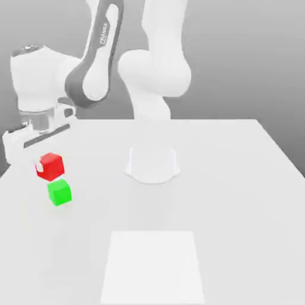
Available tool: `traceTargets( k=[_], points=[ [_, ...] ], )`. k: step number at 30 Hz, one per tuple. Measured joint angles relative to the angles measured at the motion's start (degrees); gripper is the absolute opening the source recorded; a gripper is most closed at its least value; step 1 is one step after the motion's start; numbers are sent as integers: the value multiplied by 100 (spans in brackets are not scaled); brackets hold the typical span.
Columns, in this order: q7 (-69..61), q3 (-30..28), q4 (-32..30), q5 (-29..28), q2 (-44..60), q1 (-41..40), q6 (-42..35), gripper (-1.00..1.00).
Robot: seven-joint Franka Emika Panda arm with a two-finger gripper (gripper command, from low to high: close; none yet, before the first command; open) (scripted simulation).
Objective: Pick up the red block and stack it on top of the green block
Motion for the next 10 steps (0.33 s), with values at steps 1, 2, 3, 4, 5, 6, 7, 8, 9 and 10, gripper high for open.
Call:
traceTargets(
  k=[1, 2, 3, 4, 5, 6, 7, 8, 9, 10],
  points=[
    [15, -21, -20, -30, 125, -47, 147, -100],
    [25, -33, -26, -48, 284, -71, 312, -100],
    [29, -43, -24, -55, 461, -79, 487, -100],
    [25, -53, -20, -47, 647, -74, 670, -100],
    [6, -62, -15, -18, 839, -58, 858, -100],
    [-32, -73, -10, 43, 1035, -28, 1050, -100],
    [-101, -94, -6, 147, 1232, 26, 1246, -100],
    [-229, -80, -3, 338, 1433, 85, 1445, -100],
    [-294, -77, -1, 434, 1534, 115, 1545, 100],
    [-294, -77, -1, 434, 1534, 118, 1545, 100]
  ],
)
